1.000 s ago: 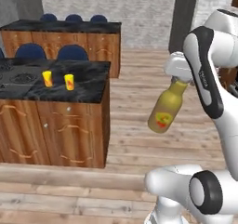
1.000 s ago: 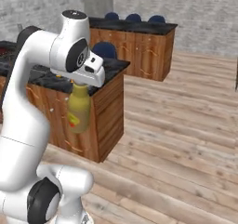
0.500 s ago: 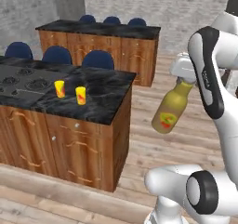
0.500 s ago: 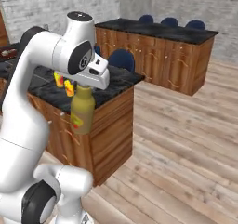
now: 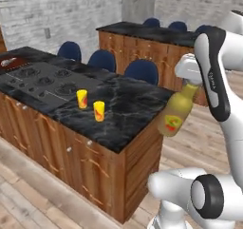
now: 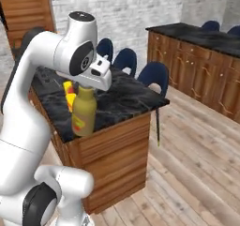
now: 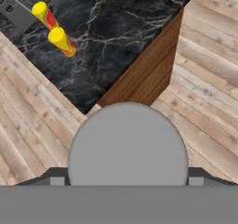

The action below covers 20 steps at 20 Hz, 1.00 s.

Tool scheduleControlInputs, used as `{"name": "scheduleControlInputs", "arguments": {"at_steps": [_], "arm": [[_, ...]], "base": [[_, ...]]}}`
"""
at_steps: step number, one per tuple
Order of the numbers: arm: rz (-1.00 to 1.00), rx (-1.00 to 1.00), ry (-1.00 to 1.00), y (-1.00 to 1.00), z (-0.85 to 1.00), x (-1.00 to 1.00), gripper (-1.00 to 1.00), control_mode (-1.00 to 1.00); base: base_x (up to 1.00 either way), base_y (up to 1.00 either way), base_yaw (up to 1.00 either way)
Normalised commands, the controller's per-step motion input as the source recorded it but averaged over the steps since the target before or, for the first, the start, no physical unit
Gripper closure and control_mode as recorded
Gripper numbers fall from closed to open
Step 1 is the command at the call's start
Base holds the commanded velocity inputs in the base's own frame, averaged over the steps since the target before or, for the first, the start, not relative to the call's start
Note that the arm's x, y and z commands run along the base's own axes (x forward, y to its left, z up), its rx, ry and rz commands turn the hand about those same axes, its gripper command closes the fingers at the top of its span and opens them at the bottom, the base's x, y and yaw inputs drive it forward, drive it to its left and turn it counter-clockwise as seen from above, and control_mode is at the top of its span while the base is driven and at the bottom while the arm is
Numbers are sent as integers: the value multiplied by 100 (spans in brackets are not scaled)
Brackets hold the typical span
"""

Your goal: Place the drinks on the dining counter in a tight cluster.

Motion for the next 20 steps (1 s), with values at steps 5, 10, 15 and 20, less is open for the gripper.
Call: {"name": "scheduleControlInputs", "arguments": {"at_steps": [5, 10, 15, 20], "arm": [[0, 0, 0, 0, 0, 0, 100, 100], [0, 0, 0, 0, 0, 0, 100, 100], [0, 0, 0, 0, 0, 0, 100, 100], [0, 0, 0, 0, 0, 0, 100, 100]], "base": [[100, -48, 73], [100, -36, 80], [61, -82, 58], [-16, -89, 4]]}}
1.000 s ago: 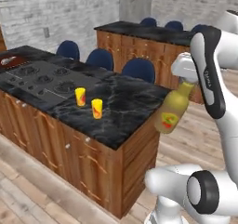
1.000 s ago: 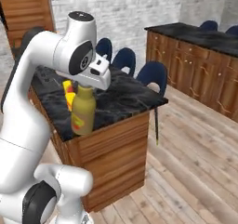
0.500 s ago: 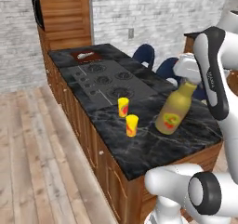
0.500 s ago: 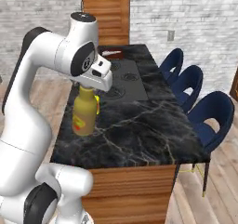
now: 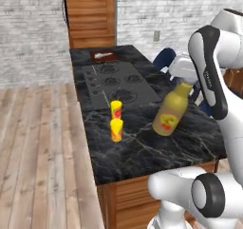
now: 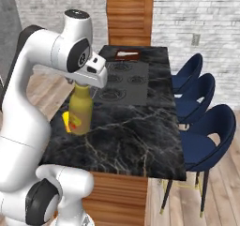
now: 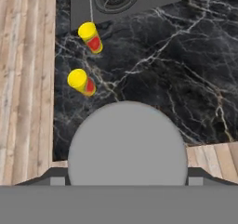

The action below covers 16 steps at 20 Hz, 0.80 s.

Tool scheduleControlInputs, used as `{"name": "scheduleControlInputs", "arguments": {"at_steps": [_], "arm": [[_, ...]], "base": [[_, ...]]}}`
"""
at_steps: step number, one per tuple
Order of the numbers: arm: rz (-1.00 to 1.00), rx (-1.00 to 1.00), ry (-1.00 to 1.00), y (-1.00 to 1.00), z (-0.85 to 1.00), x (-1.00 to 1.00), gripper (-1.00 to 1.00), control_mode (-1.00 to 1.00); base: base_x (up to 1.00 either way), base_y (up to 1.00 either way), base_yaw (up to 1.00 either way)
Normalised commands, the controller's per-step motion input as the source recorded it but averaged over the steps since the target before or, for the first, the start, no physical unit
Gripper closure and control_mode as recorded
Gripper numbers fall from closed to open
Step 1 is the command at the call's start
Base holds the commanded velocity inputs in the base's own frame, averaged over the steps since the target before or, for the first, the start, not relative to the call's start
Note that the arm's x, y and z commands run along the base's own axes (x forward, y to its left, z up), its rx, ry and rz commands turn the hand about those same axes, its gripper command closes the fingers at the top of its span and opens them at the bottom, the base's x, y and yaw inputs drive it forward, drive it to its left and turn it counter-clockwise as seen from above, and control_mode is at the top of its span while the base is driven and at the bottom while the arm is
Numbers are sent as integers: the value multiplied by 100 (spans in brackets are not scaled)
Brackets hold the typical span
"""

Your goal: Place the drinks on the dining counter in a tight cluster.

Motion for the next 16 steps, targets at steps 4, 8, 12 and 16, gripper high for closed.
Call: {"name": "scheduleControlInputs", "arguments": {"at_steps": [4, 8, 12, 16], "arm": [[0, 0, 0, 0, 0, 0, 100, 100], [0, 0, 0, 0, 0, 0, 100, 100], [0, 0, 0, 0, 0, 0, 100, 100], [-2, -2, 5, 9, 1, 8, 100, -100]], "base": [[17, -44, -7], [40, -2, -5], [0, 0, 0], [0, 0, 0]]}}
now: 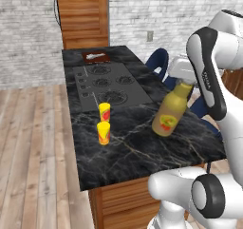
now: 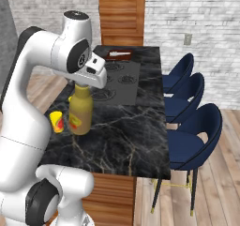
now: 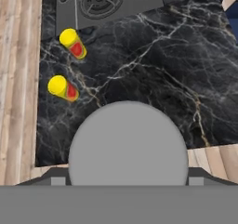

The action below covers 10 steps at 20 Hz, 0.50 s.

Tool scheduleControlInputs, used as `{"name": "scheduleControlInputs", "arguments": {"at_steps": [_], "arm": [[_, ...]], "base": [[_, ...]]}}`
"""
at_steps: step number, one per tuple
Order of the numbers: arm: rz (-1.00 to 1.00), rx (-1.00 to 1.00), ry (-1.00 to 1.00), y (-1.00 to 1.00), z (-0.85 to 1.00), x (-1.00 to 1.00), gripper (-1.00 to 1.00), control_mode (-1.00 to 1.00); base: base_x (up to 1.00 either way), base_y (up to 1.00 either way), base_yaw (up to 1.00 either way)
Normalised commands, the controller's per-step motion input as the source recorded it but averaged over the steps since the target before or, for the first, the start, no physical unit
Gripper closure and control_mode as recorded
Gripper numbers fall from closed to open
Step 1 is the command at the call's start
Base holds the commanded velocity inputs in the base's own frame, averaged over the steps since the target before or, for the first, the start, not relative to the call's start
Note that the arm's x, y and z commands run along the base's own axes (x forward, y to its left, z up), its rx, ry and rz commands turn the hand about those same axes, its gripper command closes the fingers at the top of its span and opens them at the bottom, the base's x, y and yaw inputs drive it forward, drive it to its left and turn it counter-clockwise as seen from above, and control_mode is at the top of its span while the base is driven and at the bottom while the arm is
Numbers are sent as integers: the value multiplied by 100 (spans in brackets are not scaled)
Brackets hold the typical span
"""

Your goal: Place the drinks on the dining counter in a tight cluster.

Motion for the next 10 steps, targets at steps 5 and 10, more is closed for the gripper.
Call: {"name": "scheduleControlInputs", "arguments": {"at_steps": [5, 10], "arm": [[-11, -24, 41, 47, 21, 59, 100, -100], [-2, -8, 6, 11, -25, 80, 100, -100]], "base": [[0, 0, 0], [0, 0, 0]]}}
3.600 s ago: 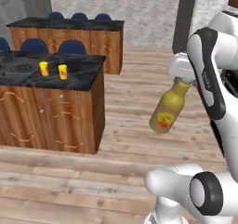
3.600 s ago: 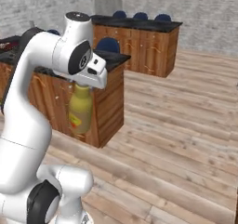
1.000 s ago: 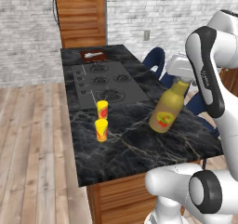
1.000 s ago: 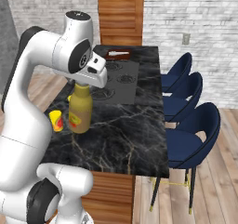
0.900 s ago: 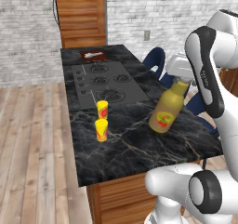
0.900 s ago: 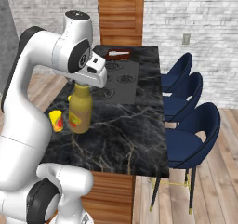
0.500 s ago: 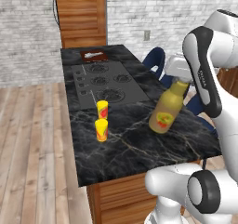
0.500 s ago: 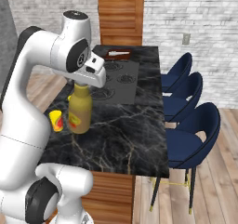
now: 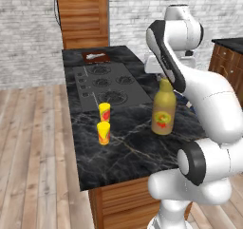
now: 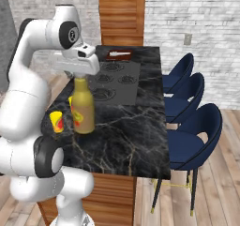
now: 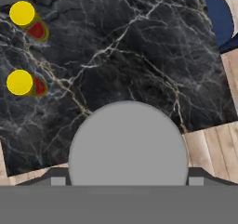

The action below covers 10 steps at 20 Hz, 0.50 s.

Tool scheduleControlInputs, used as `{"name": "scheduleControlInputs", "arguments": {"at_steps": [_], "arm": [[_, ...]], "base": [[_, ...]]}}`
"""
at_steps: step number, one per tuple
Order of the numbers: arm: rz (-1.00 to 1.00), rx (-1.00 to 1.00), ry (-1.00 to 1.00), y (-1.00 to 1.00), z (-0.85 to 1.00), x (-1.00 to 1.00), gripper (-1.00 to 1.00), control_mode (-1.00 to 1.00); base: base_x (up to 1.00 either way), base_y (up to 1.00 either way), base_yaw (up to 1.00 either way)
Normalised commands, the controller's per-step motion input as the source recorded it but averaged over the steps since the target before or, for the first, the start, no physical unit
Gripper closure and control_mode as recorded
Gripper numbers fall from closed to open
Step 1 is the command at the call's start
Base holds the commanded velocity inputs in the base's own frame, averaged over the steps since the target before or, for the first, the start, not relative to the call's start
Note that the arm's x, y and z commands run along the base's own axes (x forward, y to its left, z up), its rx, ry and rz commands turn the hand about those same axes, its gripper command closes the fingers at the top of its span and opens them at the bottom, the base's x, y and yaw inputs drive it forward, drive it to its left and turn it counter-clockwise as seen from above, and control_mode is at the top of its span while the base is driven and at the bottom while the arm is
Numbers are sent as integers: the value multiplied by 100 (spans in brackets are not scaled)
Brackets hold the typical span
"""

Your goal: Place the drinks on the dining counter in a tight cluster.

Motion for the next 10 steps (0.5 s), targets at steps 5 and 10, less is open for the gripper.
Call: {"name": "scheduleControlInputs", "arguments": {"at_steps": [5, 10], "arm": [[0, 10, 0, 0, -88, 84, 100, -100], [0, 4, 0, 1, -63, 72, 100, -100]], "base": [[0, 0, 0], [0, 0, 0]]}}
